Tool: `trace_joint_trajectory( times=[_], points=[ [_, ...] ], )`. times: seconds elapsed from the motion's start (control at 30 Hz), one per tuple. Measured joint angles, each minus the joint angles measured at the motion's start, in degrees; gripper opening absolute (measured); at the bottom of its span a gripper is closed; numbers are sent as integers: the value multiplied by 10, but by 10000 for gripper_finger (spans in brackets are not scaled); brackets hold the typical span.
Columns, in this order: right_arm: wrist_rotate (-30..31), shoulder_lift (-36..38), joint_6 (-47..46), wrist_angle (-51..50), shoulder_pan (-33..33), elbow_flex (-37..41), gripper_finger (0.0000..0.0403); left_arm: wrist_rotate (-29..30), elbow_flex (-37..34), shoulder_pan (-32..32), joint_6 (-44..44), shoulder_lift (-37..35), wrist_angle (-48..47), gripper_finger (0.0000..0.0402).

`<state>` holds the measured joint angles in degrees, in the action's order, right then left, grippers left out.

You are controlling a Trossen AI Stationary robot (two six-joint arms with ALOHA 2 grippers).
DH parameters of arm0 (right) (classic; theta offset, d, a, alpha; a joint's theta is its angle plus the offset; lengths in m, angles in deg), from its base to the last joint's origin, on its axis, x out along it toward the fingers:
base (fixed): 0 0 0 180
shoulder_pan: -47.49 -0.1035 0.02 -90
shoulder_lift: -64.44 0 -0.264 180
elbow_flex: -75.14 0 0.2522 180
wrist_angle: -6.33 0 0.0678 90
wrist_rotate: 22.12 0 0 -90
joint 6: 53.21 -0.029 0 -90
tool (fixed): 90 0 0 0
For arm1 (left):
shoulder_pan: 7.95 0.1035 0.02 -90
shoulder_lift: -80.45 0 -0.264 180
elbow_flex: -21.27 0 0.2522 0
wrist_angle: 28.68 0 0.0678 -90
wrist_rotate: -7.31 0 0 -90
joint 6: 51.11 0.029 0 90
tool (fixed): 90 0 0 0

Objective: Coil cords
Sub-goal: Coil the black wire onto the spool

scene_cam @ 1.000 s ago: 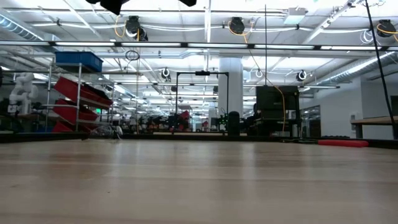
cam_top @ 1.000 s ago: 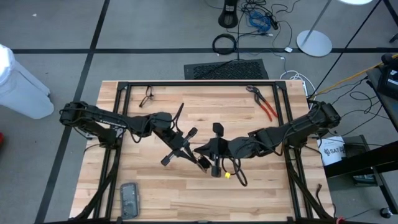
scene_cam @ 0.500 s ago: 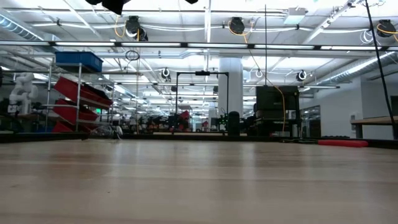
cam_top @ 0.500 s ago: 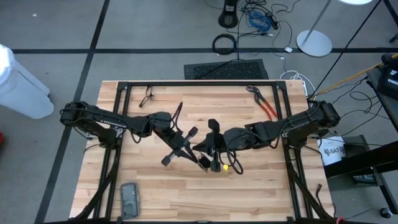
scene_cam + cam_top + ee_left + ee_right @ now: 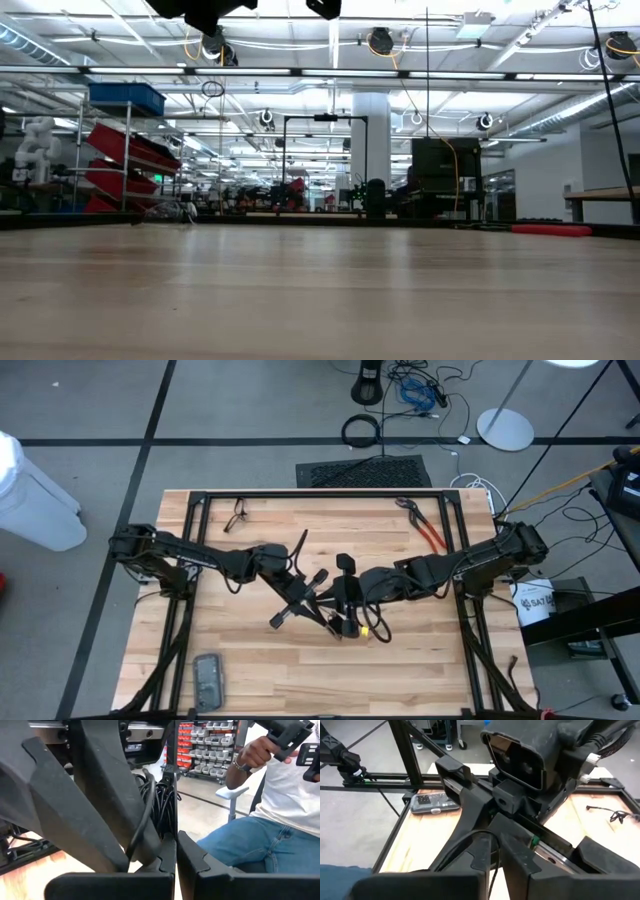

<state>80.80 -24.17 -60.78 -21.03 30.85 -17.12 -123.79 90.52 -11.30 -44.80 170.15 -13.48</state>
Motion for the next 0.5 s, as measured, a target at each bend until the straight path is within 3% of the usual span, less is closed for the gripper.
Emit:
trace_joint_trajectory(
  times=[0.3, 0.5],
  points=[
    [-20, 9, -8, -26, 1, -1, 63, 3, 3, 0, 1, 1, 5, 2],
    [6, 9, -12, -134, -5, -62, 81, 4, 3, 0, 2, 0, 10, 2]
  ],
)
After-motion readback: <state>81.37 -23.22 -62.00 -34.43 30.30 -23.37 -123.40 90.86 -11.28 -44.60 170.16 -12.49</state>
